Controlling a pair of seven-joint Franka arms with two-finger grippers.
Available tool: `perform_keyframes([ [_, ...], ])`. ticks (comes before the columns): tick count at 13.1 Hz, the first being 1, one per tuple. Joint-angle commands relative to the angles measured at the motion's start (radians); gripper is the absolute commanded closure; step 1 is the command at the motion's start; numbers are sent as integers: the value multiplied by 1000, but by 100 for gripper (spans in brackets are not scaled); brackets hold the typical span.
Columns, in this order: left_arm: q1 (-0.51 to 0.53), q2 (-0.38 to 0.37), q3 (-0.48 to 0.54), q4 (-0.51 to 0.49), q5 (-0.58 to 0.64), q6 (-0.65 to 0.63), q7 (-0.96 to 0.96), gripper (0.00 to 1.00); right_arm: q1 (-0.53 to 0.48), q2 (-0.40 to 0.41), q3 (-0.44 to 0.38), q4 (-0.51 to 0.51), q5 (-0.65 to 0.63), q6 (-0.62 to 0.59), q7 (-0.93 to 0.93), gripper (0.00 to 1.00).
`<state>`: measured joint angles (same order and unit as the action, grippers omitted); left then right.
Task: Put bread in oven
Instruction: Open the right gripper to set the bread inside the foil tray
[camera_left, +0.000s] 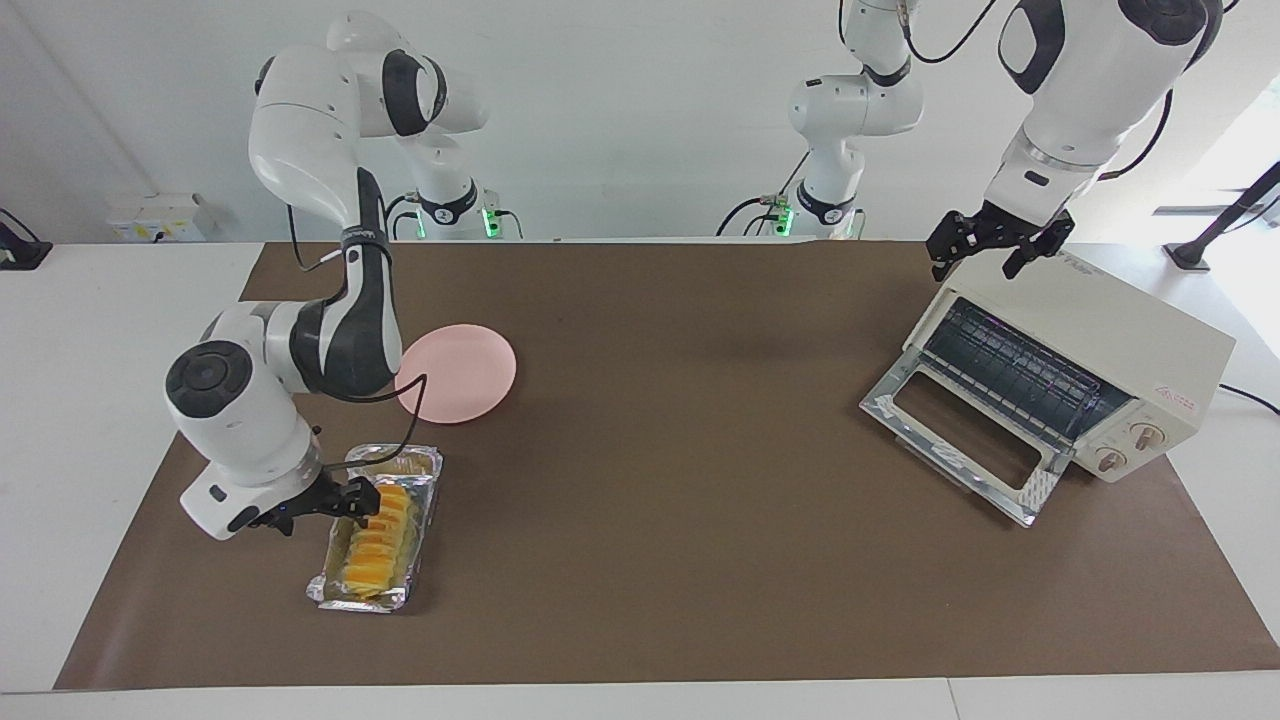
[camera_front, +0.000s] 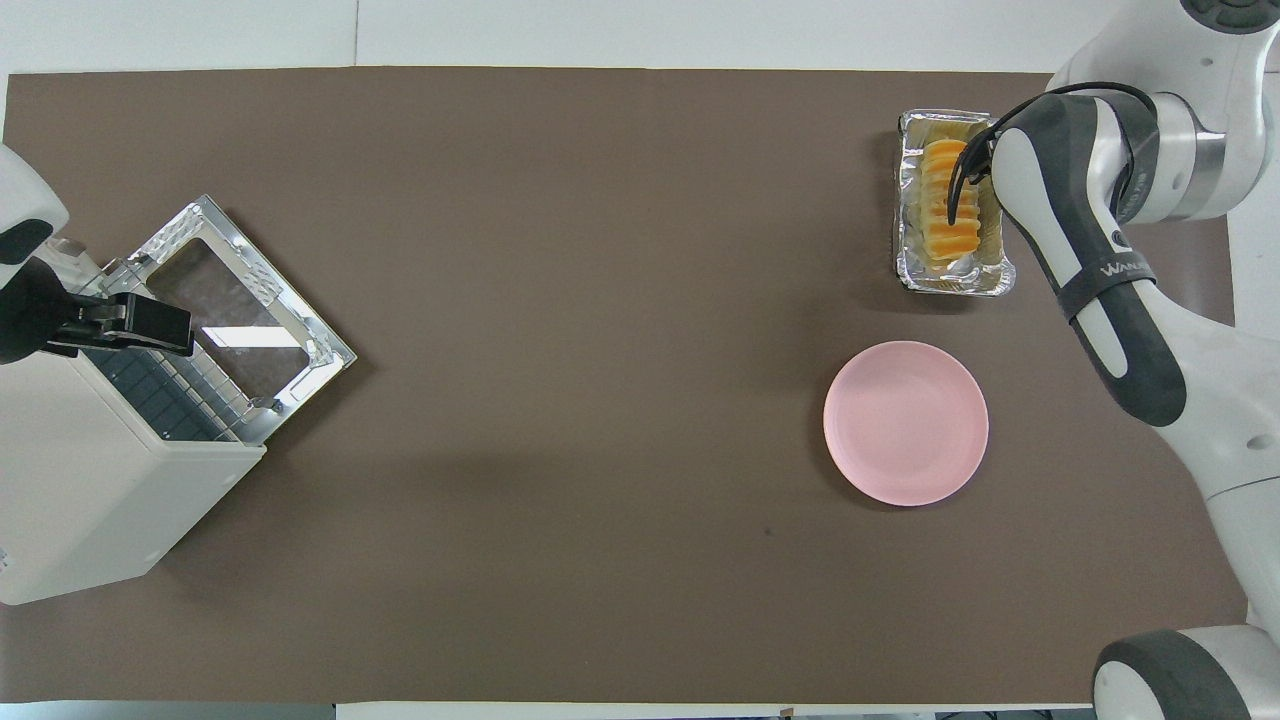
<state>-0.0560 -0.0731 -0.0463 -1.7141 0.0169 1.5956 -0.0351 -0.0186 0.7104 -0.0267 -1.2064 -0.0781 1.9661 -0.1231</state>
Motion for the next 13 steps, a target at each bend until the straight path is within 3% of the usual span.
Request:
perform_keyframes([
  [1,11,1,-4,4,9,6,7,0,-18,-45,7,-132,-23,117,-27,0],
  [3,11,1,-4,4,9,6,7,0,-27,-57,7,-192,-25,195,-27,1],
  [5,11,1,-4,4,9,6,7,0,-27,-58,8,-205,-23,204,-26,9],
  [9,11,1,-4,4,9,6,7,0,-20,-80,11,-251,-6,198,60,58],
  [11,11,1,-4,5,9,6,7,0,-14,-92,17,-280,-3,206,132,90],
  [12,11,1,-4,4,9,6,7,0,-15,-95,21,-286,-2,208,131,100],
  [13,11,-1,-4,4,9,6,7,0,-17,-95,21,-286,0,208,129,100],
])
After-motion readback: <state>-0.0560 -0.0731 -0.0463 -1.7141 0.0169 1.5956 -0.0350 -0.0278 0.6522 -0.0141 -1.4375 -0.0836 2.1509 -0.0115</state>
